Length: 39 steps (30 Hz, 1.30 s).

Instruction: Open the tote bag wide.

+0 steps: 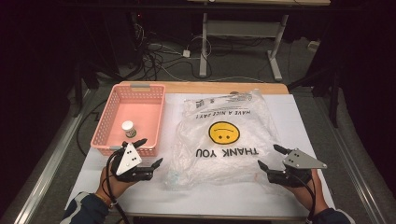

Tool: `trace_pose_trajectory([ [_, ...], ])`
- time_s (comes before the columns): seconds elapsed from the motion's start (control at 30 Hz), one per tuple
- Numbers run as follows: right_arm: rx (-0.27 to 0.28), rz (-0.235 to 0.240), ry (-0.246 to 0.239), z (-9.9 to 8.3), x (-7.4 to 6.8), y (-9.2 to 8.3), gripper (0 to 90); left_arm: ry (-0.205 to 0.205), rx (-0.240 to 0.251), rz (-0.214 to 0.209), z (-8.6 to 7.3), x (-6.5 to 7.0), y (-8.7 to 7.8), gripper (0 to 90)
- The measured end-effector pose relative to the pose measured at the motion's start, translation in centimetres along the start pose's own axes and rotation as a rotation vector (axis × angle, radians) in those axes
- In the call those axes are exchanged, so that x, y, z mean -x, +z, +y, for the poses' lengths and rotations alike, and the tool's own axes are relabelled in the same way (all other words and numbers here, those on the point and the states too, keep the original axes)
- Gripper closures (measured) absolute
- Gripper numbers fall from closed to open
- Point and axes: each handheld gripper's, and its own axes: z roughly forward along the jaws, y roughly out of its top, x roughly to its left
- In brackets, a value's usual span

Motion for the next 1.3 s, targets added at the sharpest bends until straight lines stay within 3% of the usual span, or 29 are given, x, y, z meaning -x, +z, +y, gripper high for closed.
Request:
trace_pose_trajectory([
  [0.2, -0.004, 0.004, 0.006, -0.1, -0.1, 0.2, 24.3, 0.006, -0.012, 0.008, -0.2, 0.0, -0.2, 17.3],
  [0.43, 0.013, -0.018, -0.056, 1.0, 1.0, -0.1, 30.7, 0.003, -0.029, 0.028, -0.7, -0.4, -0.5, 17.2],
  [0.5, 0.069, -0.040, -0.024, 2.3, 2.8, -0.3, 32.4, 0.000, -0.034, 0.039, -0.8, -0.4, -0.6, 17.2],
  [0.7, 0.055, -0.125, -0.022, 4.6, 6.7, 1.3, 32.4, 0.004, -0.028, 0.041, -0.6, -0.4, -0.6, 17.5],
  [0.73, 0.055, -0.125, -0.022, 4.6, 6.7, 1.3, 32.4, 0.002, -0.030, 0.041, -0.6, -0.4, -0.5, 17.5],
  [0.77, 0.028, -0.144, -0.012, 5.5, 8.3, 2.7, 32.5, 0.004, -0.032, 0.040, -0.6, -0.4, -0.5, 17.6],
  [0.83, 0.022, -0.149, 0.001, 5.8, 9.2, 3.4, 33.1, 0.005, -0.038, 0.038, -0.7, -0.4, -0.4, 17.6],
  [0.87, 0.005, -0.142, 0.038, 6.5, 10.8, 5.1, 34.0, 0.009, -0.038, 0.040, -0.7, -0.3, -0.5, 17.6],
  [0.93, -0.031, -0.156, 0.045, 6.9, 12.0, 7.0, 34.7, 0.008, -0.035, 0.037, -0.7, -0.3, -0.6, 17.7],
  [1.13, -0.138, -0.167, 0.069, 7.2, 13.6, 12.4, 36.5, 0.015, -0.042, 0.032, -0.8, -0.3, -0.6, 17.8],
  [1.17, -0.138, -0.167, 0.069, 7.2, 13.6, 12.4, 36.5, 0.015, -0.045, 0.029, -0.9, -0.3, -0.6, 17.8],
  [1.23, -0.191, -0.170, 0.115, 7.0, 14.0, 14.7, 38.0, 0.009, -0.045, 0.024, -0.9, -0.3, -0.6, 18.0],
  [1.3, -0.206, -0.175, 0.122, 6.9, 14.2, 15.4, 38.2, 0.007, -0.047, 0.020, -1.0, -0.3, -0.5, 18.0],
])
